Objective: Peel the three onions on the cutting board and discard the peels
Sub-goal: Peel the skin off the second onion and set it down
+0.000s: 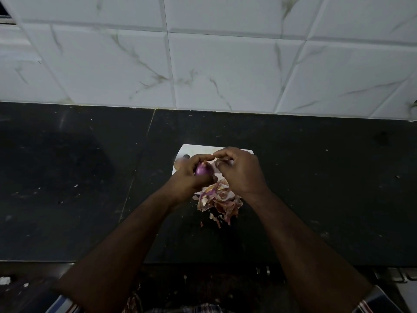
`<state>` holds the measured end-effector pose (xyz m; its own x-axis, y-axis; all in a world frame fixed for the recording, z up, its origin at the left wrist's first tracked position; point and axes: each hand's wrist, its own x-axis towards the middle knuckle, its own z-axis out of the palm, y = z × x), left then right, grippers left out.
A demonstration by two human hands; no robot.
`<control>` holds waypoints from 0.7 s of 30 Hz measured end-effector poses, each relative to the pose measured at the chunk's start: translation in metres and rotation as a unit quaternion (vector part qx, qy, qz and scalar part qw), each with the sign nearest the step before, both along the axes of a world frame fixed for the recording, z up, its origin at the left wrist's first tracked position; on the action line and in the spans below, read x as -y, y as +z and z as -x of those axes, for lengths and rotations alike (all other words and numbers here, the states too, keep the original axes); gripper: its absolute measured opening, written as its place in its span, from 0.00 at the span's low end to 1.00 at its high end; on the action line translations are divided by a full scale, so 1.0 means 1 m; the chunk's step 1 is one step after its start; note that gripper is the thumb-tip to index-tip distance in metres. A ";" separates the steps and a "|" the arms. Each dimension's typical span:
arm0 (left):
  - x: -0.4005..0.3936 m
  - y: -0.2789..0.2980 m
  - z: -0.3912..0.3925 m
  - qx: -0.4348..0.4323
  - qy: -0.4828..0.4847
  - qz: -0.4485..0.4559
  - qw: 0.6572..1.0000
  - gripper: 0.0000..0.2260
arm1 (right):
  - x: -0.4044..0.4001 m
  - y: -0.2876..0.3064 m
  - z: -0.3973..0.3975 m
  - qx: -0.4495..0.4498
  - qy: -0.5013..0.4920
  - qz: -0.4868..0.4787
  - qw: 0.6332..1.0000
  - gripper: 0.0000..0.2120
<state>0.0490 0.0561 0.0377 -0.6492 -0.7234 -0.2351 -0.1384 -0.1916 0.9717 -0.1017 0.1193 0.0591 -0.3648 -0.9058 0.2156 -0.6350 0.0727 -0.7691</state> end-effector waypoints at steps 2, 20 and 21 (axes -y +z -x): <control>0.001 0.001 -0.006 -0.021 -0.012 -0.043 0.999 0.30 | 0.001 -0.003 0.009 -0.050 -0.029 0.000 0.998 0.10; 0.002 0.003 -0.003 -0.102 0.058 -0.273 0.955 0.24 | -0.016 0.000 -0.011 0.062 0.114 -0.046 0.990 0.25; 0.002 0.004 -0.001 -0.099 0.055 -0.276 0.955 0.25 | -0.014 -0.003 -0.015 0.042 0.125 -0.033 0.991 0.26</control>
<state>0.0500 0.0544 0.0414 -0.6482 -0.5912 -0.4799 0.0883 -0.6843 0.7239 -0.0862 0.1337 0.0561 -0.1419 -0.9810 0.1321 -0.5733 -0.0273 -0.8189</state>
